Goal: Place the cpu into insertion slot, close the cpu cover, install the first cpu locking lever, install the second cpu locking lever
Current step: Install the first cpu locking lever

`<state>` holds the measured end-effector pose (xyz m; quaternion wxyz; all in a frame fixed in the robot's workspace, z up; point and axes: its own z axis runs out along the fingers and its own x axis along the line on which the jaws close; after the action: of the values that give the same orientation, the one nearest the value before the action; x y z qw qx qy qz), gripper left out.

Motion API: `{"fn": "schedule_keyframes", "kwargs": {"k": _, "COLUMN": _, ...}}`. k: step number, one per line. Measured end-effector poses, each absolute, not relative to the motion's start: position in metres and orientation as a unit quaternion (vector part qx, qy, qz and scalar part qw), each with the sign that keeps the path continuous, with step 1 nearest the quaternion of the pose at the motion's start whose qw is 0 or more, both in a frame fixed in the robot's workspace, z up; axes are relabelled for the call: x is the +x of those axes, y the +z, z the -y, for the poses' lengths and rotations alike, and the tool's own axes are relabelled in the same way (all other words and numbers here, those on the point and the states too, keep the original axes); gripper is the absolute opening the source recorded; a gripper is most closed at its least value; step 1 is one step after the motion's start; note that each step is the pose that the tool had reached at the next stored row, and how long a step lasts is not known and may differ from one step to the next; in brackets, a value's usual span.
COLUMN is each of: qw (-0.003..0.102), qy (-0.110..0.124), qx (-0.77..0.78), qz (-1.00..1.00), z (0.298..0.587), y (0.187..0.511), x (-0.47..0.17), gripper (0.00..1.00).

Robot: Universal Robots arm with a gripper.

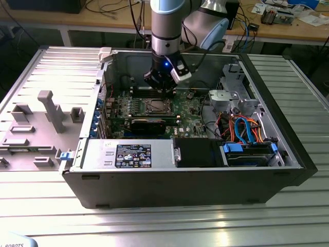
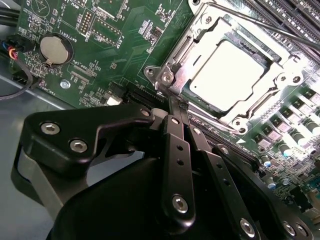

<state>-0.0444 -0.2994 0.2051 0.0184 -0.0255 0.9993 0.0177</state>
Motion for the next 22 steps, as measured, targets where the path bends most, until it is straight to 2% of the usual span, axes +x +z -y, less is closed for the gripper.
{"fn": "schedule_keyframes", "kwargs": {"k": 15, "qw": 0.018, "qy": 0.018, "qx": -0.025, "qz": -0.999, "z": 0.3020, "y": 0.1999, "x": -0.0441, "gripper": 0.11}}
{"fn": "schedule_keyframes", "kwargs": {"k": 22, "qw": 0.018, "qy": 0.028, "qx": -0.025, "qz": -0.999, "z": 0.3019, "y": 0.2005, "x": -0.0441, "gripper": 0.11}}
